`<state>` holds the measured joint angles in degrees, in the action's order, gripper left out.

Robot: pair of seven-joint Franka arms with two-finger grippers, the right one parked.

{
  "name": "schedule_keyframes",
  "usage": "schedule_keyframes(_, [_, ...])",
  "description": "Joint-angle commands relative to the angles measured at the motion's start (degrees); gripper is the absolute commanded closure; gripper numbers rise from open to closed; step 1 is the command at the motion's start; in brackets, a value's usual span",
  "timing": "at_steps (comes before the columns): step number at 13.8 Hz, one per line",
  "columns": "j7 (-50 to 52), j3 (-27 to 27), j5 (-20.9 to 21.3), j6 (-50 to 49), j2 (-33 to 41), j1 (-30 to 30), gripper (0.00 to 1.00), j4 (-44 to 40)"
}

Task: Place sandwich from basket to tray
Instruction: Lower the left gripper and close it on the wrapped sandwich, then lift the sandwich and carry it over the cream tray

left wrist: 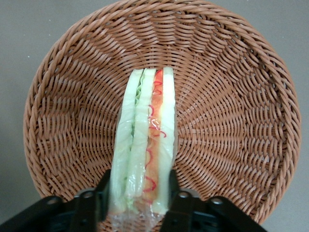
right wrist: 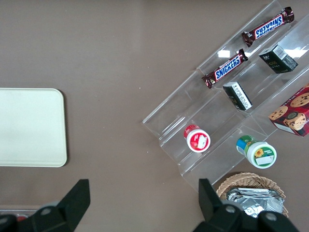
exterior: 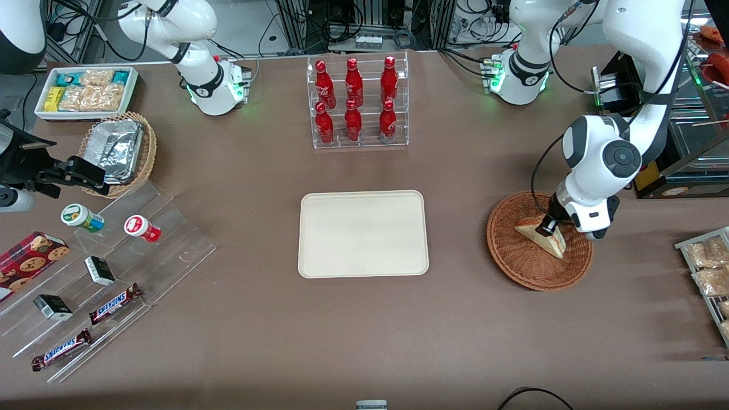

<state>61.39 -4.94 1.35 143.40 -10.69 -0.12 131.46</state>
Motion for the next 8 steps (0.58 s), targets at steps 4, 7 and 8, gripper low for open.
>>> schedule_keyframes(4, [1.2,0.1,1.7,-0.7,2.0,-0.2,1.00,-0.4])
schedule_keyframes(7, [0.5,-0.4,4.8,-13.8,4.9,-0.5,1.00,-5.3])
schedule_keyframes(8, [0.4,-0.9,6.0,-18.6,5.2,-1.2,1.00,-7.9])
